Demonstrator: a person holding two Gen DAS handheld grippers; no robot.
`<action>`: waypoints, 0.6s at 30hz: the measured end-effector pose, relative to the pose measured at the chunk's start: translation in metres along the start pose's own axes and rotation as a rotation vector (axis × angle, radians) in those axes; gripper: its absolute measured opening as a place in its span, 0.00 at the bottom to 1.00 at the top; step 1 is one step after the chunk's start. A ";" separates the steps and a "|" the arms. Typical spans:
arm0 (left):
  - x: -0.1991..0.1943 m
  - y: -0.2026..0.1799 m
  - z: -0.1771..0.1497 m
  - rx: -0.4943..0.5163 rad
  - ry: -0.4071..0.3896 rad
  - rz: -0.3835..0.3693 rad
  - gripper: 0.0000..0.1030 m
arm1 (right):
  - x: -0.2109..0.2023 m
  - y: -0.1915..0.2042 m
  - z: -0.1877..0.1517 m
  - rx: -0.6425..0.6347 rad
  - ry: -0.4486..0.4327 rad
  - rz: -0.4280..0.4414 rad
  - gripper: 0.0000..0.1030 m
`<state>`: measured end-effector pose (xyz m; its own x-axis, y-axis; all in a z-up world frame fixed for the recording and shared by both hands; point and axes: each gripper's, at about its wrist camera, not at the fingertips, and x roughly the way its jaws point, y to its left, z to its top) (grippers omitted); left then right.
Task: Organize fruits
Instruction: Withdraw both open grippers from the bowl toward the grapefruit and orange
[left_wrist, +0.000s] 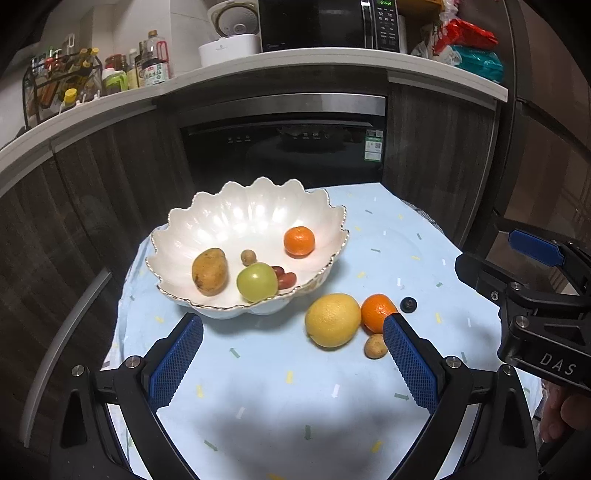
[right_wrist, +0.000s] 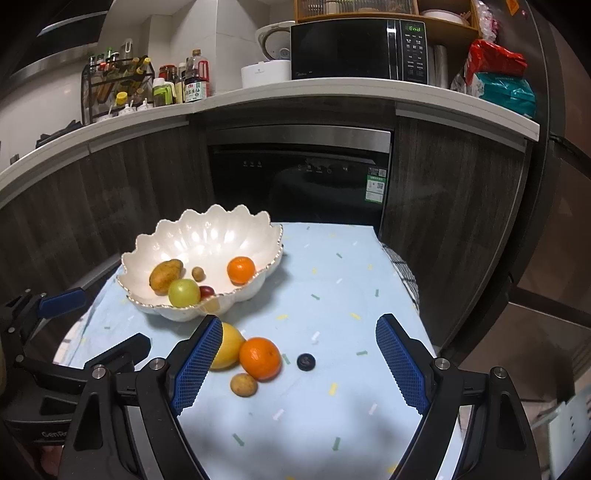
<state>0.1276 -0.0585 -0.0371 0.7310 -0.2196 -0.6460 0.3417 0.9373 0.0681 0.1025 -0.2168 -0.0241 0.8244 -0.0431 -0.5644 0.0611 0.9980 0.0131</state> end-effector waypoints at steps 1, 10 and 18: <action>0.001 -0.002 -0.001 0.004 0.002 -0.001 0.97 | 0.001 -0.001 -0.001 -0.001 0.002 -0.001 0.83; 0.014 -0.012 -0.009 0.040 0.018 -0.026 0.96 | 0.011 -0.009 -0.011 0.006 0.029 0.003 0.83; 0.029 -0.013 -0.017 0.055 0.048 -0.046 0.89 | 0.025 -0.005 -0.018 -0.015 0.060 0.030 0.83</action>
<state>0.1344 -0.0722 -0.0699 0.6849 -0.2473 -0.6854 0.4070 0.9100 0.0785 0.1128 -0.2224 -0.0535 0.7903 -0.0104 -0.6127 0.0275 0.9995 0.0184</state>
